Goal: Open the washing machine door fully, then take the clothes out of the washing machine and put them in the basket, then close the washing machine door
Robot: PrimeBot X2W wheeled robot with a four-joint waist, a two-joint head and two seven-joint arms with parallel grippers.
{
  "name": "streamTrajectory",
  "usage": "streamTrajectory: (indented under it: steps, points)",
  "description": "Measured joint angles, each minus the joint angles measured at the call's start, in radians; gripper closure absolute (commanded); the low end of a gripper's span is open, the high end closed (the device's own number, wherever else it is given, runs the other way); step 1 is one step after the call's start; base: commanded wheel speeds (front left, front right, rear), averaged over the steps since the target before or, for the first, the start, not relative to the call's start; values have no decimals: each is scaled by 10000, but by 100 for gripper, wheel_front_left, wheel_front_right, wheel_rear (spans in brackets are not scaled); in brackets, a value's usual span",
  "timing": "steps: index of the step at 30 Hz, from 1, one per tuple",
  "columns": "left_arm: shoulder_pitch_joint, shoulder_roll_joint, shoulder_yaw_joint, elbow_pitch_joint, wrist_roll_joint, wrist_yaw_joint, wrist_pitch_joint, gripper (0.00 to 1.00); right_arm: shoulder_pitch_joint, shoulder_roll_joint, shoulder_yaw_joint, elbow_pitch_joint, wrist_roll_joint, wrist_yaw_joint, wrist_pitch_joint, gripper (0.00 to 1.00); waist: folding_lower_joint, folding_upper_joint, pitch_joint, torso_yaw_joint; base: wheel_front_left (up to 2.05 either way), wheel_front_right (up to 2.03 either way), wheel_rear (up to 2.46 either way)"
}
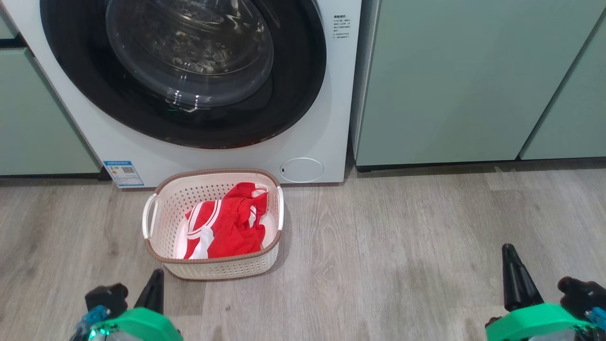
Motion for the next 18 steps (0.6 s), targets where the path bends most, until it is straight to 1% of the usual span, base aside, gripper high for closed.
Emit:
streamTrajectory:
  steps: [18]
  points:
    - [-112,-69,58,-585,-1881,0,512,100,-37,44,-201,-63,1772,0,573,100,0,0,90,82,0,0,0]
